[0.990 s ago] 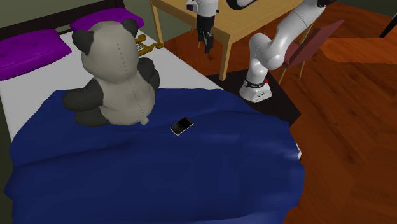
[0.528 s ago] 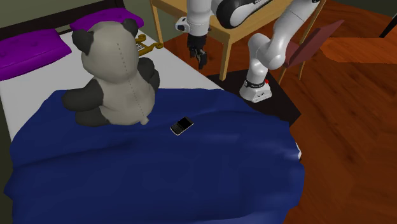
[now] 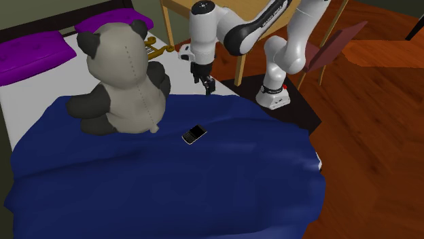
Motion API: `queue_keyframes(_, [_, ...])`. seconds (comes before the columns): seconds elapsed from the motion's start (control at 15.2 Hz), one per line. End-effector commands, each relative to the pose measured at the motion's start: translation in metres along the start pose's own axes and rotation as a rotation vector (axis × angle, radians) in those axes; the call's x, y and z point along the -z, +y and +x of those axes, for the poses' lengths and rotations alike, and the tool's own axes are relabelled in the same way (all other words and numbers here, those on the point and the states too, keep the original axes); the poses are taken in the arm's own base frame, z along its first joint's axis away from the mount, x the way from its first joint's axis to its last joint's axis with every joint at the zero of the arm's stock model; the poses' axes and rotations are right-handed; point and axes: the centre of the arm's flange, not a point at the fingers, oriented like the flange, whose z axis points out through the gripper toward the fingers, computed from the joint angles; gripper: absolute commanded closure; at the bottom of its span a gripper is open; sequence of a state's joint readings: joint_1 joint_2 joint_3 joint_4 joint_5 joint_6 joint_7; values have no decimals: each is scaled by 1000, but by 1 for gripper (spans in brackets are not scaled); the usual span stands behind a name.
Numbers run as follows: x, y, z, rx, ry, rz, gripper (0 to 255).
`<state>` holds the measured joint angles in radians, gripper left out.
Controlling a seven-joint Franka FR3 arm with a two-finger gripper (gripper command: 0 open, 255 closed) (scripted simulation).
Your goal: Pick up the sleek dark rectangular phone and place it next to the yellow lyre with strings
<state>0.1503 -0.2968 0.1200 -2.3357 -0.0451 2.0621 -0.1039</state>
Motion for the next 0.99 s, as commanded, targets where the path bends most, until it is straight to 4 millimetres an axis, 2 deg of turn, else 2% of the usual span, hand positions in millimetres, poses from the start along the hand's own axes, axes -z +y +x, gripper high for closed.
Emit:
queue_keyframes(0.0, [-11, -14, 19, 39, 6, 4, 0])
queue_keyframes(0.79, [-76, -117, 111, 266, 33, 24, 0])
queue_keyframes(0.92, [-87, -117, 111, 266, 33, 24, 0])
